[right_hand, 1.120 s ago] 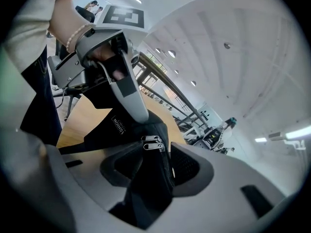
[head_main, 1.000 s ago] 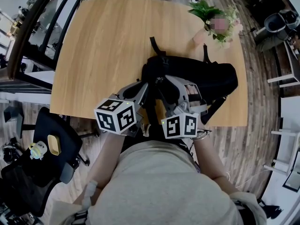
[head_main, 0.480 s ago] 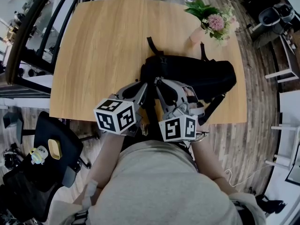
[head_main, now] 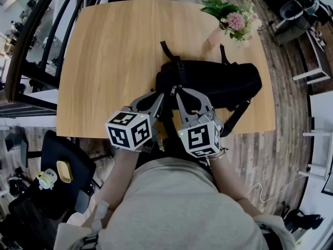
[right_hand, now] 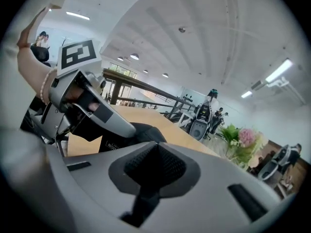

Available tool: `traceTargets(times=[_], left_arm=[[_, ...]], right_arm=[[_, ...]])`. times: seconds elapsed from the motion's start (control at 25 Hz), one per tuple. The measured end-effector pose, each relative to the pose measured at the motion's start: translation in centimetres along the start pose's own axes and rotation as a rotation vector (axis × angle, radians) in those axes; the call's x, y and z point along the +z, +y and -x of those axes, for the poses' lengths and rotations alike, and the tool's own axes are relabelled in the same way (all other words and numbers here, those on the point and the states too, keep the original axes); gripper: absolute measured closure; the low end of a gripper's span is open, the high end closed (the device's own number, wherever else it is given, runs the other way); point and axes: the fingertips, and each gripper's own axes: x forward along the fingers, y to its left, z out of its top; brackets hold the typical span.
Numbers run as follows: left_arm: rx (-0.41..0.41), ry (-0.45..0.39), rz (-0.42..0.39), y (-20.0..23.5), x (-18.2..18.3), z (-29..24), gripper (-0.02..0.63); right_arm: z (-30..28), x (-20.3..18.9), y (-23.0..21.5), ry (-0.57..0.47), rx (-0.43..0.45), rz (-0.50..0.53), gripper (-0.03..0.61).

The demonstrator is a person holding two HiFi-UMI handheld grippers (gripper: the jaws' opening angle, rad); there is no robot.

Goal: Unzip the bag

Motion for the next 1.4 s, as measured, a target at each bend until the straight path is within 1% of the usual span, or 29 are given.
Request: traceTargets(times=[0.12,0.24,0.32,0.52,0.76,0.88,1.0,1.16,1.4], left_arm=[[-0.004,0.001,-0.004,0.2,0.0,-0.1,0.577],[-0.004,0.006,-0.016,0.3,0.0,-0.2,0.577],[0.003,0.009,-0.029,0.4,0.0,-0.2,0.577],[0.022,0.005,-0.023,1.2,0.2,-0.3,0.577],[0.096,-0.023,-0.019,1.5,0.2,-0.3,0.577],[0.135,-0.040,-0.013,1.7,0.0,0.0,0.577],[0.177,-0.059,-0.010,1.9,-0.1,0.2,0.577],[0.229,-0.080,0.003,2.0,-0.2,0.3,0.577],[0.303,-0.127,0.016,2.2,-0.3,0.6,0.575]], right_arm=[[0.1,0.2,-0.6,-0.008,0.003,-0.085,0.569],[0.3,-0.2,-1.2,-0.020,0.019,-0.186,0.569],[0.5,-0.4,-1.4,-0.021,0.035,-0.220,0.569],[0.9,-0.6,-1.7,-0.032,0.071,-0.240,0.569],[1.5,-1.7,-2.8,-0.043,0.135,-0.288,0.569],[1.8,-2.2,-3.5,-0.054,0.162,-0.328,0.569],[1.9,-3.0,-4.2,-0.066,0.188,-0.390,0.569],[2.5,-4.0,-5.5,-0.066,0.202,-0.426,0.569],[3.6,-5.4,-7.8,-0.070,0.190,-0.438,0.569]])
